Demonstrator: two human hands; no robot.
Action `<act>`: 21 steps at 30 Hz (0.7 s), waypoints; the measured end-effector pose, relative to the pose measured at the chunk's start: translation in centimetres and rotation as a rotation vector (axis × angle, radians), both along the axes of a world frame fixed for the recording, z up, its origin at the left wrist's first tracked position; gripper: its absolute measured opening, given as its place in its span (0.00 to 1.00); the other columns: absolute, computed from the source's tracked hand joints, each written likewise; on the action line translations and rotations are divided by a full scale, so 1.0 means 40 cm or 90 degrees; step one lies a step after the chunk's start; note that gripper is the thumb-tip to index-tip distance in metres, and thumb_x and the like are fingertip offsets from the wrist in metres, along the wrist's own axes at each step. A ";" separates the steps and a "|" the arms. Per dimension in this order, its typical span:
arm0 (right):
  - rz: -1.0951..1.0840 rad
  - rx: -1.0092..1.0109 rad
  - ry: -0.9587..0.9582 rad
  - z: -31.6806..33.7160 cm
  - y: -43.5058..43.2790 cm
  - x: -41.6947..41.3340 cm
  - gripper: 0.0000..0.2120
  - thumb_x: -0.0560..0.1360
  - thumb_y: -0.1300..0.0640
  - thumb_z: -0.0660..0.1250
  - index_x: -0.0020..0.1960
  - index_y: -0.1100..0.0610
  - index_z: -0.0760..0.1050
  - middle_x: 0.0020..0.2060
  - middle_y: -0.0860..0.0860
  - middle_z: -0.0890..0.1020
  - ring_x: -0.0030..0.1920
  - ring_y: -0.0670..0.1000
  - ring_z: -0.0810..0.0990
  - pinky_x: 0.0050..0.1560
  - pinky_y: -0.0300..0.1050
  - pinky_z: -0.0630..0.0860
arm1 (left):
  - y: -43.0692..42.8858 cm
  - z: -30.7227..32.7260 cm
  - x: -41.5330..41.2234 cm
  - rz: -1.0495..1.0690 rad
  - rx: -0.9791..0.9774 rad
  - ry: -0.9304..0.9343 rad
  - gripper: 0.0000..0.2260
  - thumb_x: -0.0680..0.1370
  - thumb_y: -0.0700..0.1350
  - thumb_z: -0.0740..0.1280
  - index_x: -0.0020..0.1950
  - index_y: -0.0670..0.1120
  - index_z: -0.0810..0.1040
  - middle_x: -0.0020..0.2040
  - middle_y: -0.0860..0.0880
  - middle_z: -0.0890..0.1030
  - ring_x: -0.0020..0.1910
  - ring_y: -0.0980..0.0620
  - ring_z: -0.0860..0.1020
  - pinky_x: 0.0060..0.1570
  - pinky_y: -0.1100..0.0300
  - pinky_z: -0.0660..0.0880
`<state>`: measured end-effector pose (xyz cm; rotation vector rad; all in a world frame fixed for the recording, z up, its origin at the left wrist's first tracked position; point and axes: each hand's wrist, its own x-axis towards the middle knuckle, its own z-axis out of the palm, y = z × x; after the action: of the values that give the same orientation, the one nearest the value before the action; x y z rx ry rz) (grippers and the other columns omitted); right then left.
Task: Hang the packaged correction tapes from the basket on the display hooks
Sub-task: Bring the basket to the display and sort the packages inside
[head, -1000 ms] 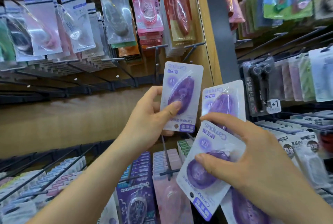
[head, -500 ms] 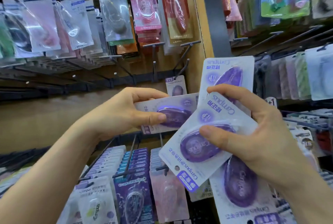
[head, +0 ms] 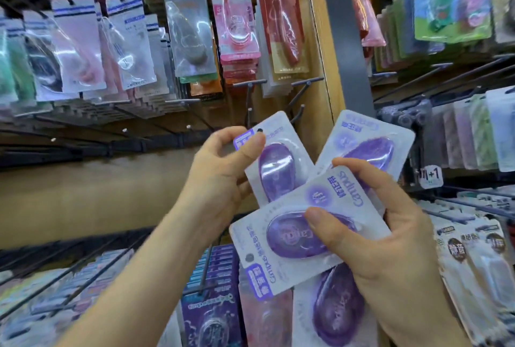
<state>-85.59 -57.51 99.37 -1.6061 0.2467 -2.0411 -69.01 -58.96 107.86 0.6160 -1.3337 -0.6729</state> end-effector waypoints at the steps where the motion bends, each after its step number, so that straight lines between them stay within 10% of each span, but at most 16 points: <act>1: -0.003 0.011 -0.026 -0.006 -0.001 0.006 0.24 0.57 0.56 0.79 0.50 0.39 0.82 0.40 0.45 0.86 0.37 0.42 0.83 0.38 0.32 0.79 | 0.001 -0.017 -0.011 -0.072 0.045 -0.002 0.22 0.66 0.46 0.77 0.58 0.45 0.78 0.47 0.44 0.85 0.38 0.47 0.84 0.38 0.51 0.82; 11: -0.260 0.054 0.032 -0.010 -0.006 -0.047 0.28 0.53 0.38 0.75 0.53 0.25 0.75 0.45 0.40 0.84 0.45 0.37 0.81 0.41 0.23 0.73 | -0.043 0.028 -0.055 0.038 -0.075 -0.270 0.15 0.71 0.48 0.71 0.57 0.49 0.80 0.49 0.49 0.87 0.47 0.51 0.85 0.42 0.57 0.81; 16: -0.208 0.044 0.083 -0.011 -0.015 -0.050 0.29 0.53 0.45 0.78 0.52 0.28 0.77 0.47 0.40 0.84 0.45 0.37 0.82 0.42 0.24 0.74 | -0.083 0.046 -0.063 0.097 -0.066 -0.365 0.17 0.70 0.53 0.70 0.59 0.53 0.80 0.53 0.51 0.86 0.52 0.51 0.84 0.53 0.47 0.81; 21: -0.141 0.034 0.135 -0.010 -0.021 -0.049 0.30 0.54 0.48 0.78 0.53 0.30 0.79 0.46 0.43 0.85 0.44 0.40 0.83 0.42 0.27 0.76 | -0.091 0.043 -0.069 0.128 -0.096 -0.372 0.13 0.73 0.53 0.69 0.57 0.55 0.79 0.52 0.53 0.86 0.50 0.54 0.84 0.44 0.59 0.83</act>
<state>-87.54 -58.36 98.95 -1.8330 0.5736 -2.0009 -71.77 -62.60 109.58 0.8489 -1.8113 -0.2246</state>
